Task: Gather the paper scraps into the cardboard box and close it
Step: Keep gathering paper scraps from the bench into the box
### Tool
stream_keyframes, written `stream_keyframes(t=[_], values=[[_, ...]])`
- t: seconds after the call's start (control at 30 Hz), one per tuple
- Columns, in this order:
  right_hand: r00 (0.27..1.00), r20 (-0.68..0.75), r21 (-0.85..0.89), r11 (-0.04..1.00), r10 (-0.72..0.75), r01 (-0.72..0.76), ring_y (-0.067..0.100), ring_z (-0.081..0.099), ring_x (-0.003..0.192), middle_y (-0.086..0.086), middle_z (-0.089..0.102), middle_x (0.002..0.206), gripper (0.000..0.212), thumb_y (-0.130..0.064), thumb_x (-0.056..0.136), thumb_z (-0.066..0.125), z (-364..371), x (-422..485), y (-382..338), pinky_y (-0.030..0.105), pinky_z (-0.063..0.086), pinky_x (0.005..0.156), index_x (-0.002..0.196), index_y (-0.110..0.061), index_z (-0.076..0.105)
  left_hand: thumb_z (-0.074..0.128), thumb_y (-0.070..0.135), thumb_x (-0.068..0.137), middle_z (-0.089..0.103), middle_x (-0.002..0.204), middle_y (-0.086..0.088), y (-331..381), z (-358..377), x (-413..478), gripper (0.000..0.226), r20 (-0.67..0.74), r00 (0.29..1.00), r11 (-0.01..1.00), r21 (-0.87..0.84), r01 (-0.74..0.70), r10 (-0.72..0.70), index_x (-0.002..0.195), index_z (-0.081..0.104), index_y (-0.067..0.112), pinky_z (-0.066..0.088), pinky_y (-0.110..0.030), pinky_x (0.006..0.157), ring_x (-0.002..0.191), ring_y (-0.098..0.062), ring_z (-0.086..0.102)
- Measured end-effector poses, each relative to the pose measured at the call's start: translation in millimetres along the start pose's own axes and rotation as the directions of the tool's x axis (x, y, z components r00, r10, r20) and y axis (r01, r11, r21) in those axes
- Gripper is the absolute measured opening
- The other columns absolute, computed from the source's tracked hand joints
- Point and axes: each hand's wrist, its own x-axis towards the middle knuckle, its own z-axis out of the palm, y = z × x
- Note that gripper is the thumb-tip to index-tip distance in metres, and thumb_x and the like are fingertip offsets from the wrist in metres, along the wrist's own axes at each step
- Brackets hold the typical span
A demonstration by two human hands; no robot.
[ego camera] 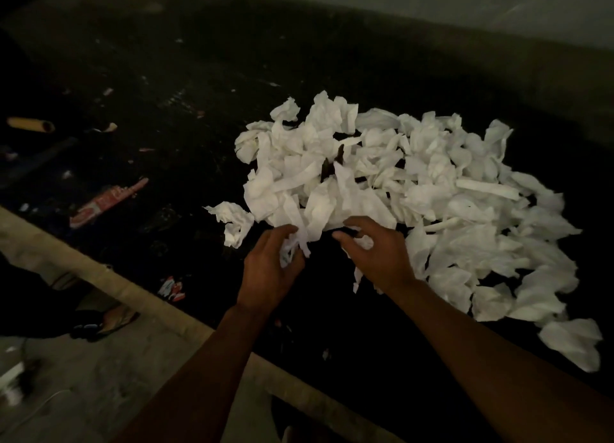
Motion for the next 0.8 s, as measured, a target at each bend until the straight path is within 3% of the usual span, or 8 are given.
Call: stream_keyframes(t=[0.1, 0.27, 0.33, 0.43, 0.53, 0.63, 0.7, 0.8], values=[[0.998, -0.069, 0.027, 1.000, -0.013, 0.015, 0.003, 0.066, 0.093, -0.002, 0.074, 0.095, 0.041, -0.050, 0.088, 0.059, -19.8, 6.4, -12.0, 0.030, 0.053, 0.088, 0.099, -0.014, 0.075, 0.072, 0.034, 0.081, 0.069, 0.106, -0.002, 24.6, -9.9, 7.7, 0.035, -0.048, 0.998, 0.998, -0.039, -0.042, 0.040, 0.109, 0.069, 0.013, 0.042, -0.008, 0.084, 0.096, -0.008, 0.062], [0.997, -0.069, 0.005, 0.999, -0.032, 0.033, -0.006, 0.052, 0.107, 0.002, 0.067, 0.117, 0.056, -0.055, 0.084, 0.060, -62.8, 22.5, -35.5, 0.005, 0.035, 0.096, 0.122, -0.013, 0.065, 0.074, 0.042, 0.074, 0.070, 0.103, -0.001, 75.5, -27.8, 24.8, 0.049, -0.042, 0.993, 0.991, -0.065, -0.113, 0.110, 0.112, 0.070, 0.011, 0.038, -0.001, 0.085, 0.096, 0.003, 0.058], [0.996, -0.051, -0.016, 0.997, -0.072, 0.072, -0.003, 0.052, 0.115, -0.006, 0.061, 0.122, 0.068, -0.067, 0.082, 0.053, -81.4, 28.2, -46.2, 0.009, 0.035, 0.101, 0.127, -0.018, 0.061, 0.073, 0.043, 0.072, 0.070, 0.103, 0.000, 95.0, -32.4, 30.2, 0.053, -0.039, 0.991, 0.989, -0.076, -0.130, 0.128, 0.115, 0.068, 0.012, 0.037, 0.001, 0.084, 0.097, 0.004, 0.056], [0.987, -0.085, -0.095, 0.987, -0.134, 0.126, 0.009, 0.066, 0.099, 0.001, 0.072, 0.105, 0.069, -0.069, 0.082, 0.050, -111.8, 36.6, -61.7, 0.025, 0.050, 0.092, 0.130, -0.020, 0.059, 0.074, 0.043, 0.071, 0.067, 0.104, 0.008, 126.2, -37.4, 37.7, 0.054, -0.053, 0.987, 0.983, -0.100, -0.155, 0.151, 0.117, 0.066, 0.015, 0.035, 0.002, 0.083, 0.100, 0.009, 0.054], [0.982, -0.142, -0.202, 0.975, -0.122, 0.092, 0.014, 0.068, 0.092, 0.001, 0.074, 0.094, 0.066, -0.067, 0.083, 0.051, -145.6, 42.4, -79.3, 0.032, 0.051, 0.090, 0.133, -0.023, 0.056, 0.074, 0.043, 0.072, 0.067, 0.109, 0.008, 158.2, -40.4, 44.6, 0.054, -0.059, 0.981, 0.976, -0.109, -0.191, 0.185, 0.117, 0.067, 0.013, 0.032, 0.004, 0.085, 0.100, 0.010, 0.054], [0.979, -0.170, -0.294, 0.954, -0.110, 0.056, 0.015, 0.062, 0.110, 0.002, 0.070, 0.114, 0.069, -0.066, 0.082, 0.041, -182.2, 42.8, -96.8, 0.027, 0.039, 0.100, 0.138, -0.026, 0.049, 0.067, 0.052, 0.074, 0.070, 0.110, 0.004, 189.7, -40.0, 52.4, 0.057, -0.048, 0.968, 0.962, -0.108, -0.251, 0.247, 0.118, 0.066, 0.017, 0.030, 0.005, 0.087, 0.102, 0.001, 0.060], [0.980, -0.186, -0.339, 0.941, -0.065, -0.002, 0.016, 0.056, 0.119, 0.004, 0.064, 0.125, 0.067, -0.063, 0.085, 0.039, -208.7, 38.7, -105.4, 0.027, 0.034, 0.104, 0.142, -0.027, 0.042, 0.063, 0.055, 0.075, 0.067, 0.115, 0.007, 209.3, -35.6, 56.0, 0.059, -0.029, 0.956, 0.947, -0.129, -0.293, 0.292, 0.123, 0.062, 0.020, 0.026, 0.007, 0.085, 0.103, 0.006, 0.054], [0.946, -0.321, -0.315, 0.947, -0.040, -0.067, 0.018, 0.060, 0.113, 0.008, 0.067, 0.119, 0.063, -0.057, 0.087, 0.050, -250.9, 22.5, -115.5, 0.030, 0.040, 0.103, 0.140, -0.022, 0.046, 0.062, 0.051, 0.080, 0.063, 0.122, 0.007, 241.6, -21.1, 56.4, 0.057, 0.001, 0.927, 0.917, -0.149, -0.370, 0.374, 0.128, 0.058, 0.022, 0.022, 0.009, 0.083, 0.105, 0.008, 0.047]])
